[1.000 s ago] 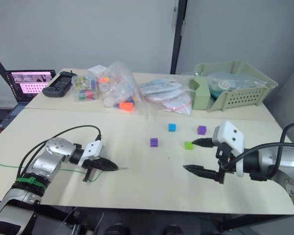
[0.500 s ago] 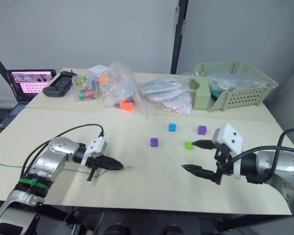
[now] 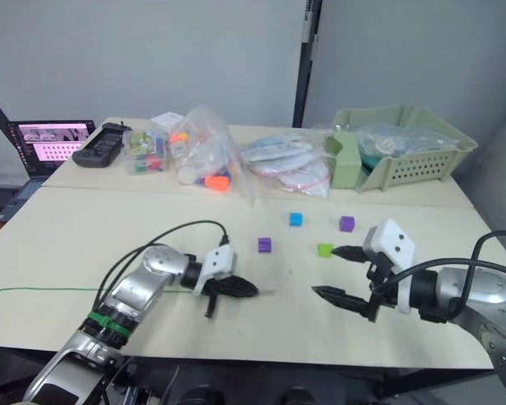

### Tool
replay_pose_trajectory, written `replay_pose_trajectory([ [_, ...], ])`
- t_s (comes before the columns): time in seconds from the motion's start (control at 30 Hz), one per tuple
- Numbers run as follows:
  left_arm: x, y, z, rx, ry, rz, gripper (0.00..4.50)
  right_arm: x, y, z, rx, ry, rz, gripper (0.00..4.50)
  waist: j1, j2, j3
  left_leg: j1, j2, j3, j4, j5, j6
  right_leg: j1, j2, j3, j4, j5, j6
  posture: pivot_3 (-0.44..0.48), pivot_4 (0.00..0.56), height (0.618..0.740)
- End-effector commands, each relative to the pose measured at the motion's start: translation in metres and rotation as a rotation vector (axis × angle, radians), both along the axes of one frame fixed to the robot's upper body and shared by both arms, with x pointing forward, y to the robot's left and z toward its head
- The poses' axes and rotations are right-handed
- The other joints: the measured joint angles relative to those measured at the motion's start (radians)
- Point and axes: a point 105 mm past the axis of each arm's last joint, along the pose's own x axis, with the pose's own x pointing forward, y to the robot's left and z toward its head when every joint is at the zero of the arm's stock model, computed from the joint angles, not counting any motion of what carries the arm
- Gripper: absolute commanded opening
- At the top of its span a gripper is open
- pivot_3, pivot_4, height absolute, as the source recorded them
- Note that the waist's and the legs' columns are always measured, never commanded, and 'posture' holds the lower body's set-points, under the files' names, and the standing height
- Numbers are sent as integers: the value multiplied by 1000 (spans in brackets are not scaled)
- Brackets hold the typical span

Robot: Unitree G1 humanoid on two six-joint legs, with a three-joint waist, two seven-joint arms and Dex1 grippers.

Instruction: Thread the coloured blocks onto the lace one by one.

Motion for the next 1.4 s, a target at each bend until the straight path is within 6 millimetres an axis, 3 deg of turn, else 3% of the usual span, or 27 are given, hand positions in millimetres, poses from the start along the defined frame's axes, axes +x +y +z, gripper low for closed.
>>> replay_pose_trajectory([
  [0.03,3,6,1,24,-27,-4,748,-1,1,6,-10,-41,2,4500,-1,0,0,0,0,0,0,0,0,0,0,0,0,0,0,0,150,732],
  [0.2,2,12,-1,24,-57,3,2336,-2,1,5,-7,-41,-1,4500,0,0,0,0,0,0,0,0,0,0,0,0,0,0,0,0,150,732],
  [0.6,3,13,-7,51,-69,-11,2336,-2,2,4,-2,-50,3,4500,0,0,0,0,0,0,0,0,0,0,0,0,0,0,0,0,150,732],
  [0.87,-7,7,-13,69,-27,-86,41,-1,4,5,-2,-59,1,4500,0,0,0,0,0,0,0,0,0,1,0,0,0,0,0,0,150,732],
  [1.07,-7,6,-5,43,-27,-94,41,0,4,7,1,-58,-12,4500,0,0,0,0,0,0,0,0,0,1,0,0,0,0,0,0,150,732],
  [1.23,3,8,23,-46,-45,-45,41,2,-4,13,73,-79,-118,4500,0,0,0,0,0,-1,0,0,0,0,0,0,0,0,0,0,150,732],
  [1.4,5,8,44,-85,-50,-45,41,-4,-25,6,96,-112,-293,4500,5,0,0,-1,0,-3,0,0,0,1,1,0,0,0,0,0,150,732],
])
